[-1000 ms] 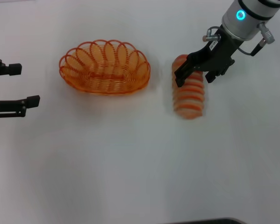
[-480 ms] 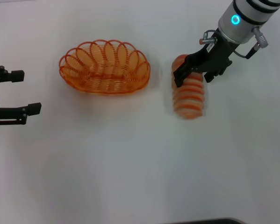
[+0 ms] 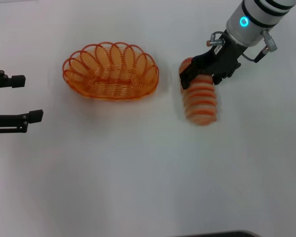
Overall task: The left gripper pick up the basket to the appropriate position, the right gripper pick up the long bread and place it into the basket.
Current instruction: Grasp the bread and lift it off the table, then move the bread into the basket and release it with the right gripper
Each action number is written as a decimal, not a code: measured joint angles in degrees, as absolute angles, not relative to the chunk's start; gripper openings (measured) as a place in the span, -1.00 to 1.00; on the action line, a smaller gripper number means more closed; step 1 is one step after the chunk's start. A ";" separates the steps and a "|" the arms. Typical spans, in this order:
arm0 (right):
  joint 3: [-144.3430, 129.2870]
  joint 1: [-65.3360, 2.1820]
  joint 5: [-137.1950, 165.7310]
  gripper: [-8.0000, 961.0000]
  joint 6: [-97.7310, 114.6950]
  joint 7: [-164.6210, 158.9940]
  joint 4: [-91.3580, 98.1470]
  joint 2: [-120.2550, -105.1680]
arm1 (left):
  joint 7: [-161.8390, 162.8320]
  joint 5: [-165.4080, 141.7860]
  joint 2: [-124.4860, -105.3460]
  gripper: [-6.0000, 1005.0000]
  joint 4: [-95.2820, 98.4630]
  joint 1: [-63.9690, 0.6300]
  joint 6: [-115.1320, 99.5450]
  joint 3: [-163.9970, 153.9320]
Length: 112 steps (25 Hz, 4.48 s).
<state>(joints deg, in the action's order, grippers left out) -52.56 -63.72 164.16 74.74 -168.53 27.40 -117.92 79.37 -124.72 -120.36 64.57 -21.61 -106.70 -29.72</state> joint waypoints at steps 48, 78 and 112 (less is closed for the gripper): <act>-52.11 -59.25 150.01 -0.06 89.65 -138.32 51.71 -114.19 | 81.08 -124.64 -120.89 0.79 63.72 -23.04 -106.36 -30.05; -73.53 -67.51 148.57 -0.51 83.62 -122.66 50.88 -120.10 | 82.55 -124.73 -121.39 0.79 63.83 -22.70 -106.66 -30.74; -79.29 -68.88 140.20 0.14 72.87 -119.50 46.01 -120.14 | 83.00 -124.47 -121.02 0.79 64.27 -23.84 -106.17 -30.34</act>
